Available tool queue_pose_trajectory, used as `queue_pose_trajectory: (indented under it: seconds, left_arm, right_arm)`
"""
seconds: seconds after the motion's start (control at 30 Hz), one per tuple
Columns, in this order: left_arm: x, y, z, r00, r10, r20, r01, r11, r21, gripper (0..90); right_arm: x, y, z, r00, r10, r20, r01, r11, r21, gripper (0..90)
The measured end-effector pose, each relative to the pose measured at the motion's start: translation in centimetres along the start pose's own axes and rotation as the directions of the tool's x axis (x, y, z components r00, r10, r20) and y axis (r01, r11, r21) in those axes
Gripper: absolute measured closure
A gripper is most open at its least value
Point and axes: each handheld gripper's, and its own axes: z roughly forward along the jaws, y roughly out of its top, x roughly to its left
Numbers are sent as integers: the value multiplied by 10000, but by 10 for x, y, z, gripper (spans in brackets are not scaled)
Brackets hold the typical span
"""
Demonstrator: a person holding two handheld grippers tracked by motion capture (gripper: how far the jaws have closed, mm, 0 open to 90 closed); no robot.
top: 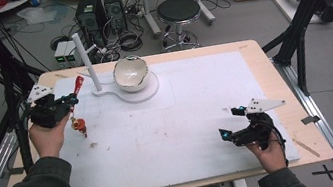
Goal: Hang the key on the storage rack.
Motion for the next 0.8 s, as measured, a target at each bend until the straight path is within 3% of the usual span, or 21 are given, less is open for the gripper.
queue_pose_trajectory:
  seconds: [0.5,0.8]
  left_arm:
    - [3,18,15,9993,-41,-364,43,10000,75,865]
    - [9,16,27,9976,-268,-642,283,9994,217,865]
  right_arm:
    - [-1,0,-1,10000,-28,-2,28,9999,-116,45]
    - [-2,0,-1,10000,-26,-27,26,9999,-126,45]
